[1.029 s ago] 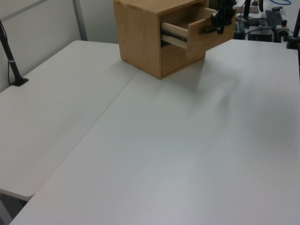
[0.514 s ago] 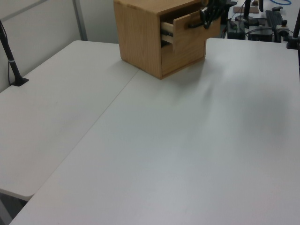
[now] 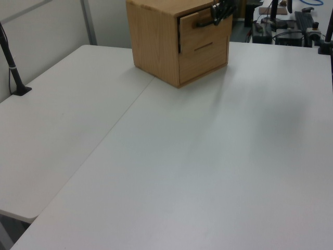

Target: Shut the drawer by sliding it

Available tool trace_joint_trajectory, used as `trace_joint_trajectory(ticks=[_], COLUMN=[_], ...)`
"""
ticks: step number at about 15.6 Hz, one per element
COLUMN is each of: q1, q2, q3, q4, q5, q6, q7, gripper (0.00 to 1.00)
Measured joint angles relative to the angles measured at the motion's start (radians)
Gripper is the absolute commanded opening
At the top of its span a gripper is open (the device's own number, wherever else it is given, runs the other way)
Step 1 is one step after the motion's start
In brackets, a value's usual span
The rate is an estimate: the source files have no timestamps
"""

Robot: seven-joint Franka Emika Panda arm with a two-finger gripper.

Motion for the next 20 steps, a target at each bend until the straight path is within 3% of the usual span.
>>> trace_joint_trajectory(ticks=[12,17,18,20], q1=[0.0,0.02,0.038,0.084], q2=[0.019,-0.053,-0.074,-0.118], q3=[0.001,0.022,0.025,0.029], q4=[0.012,0.027,0.029,0.03], q5=[-0.014,-0.021,-0.02,-0.007], q6=[0.127,-0.237,-0.334,-0.525], q7=[0.027,-0.118,-0.166,-0.263], gripper=[0.07,0.11,0.14,0.3])
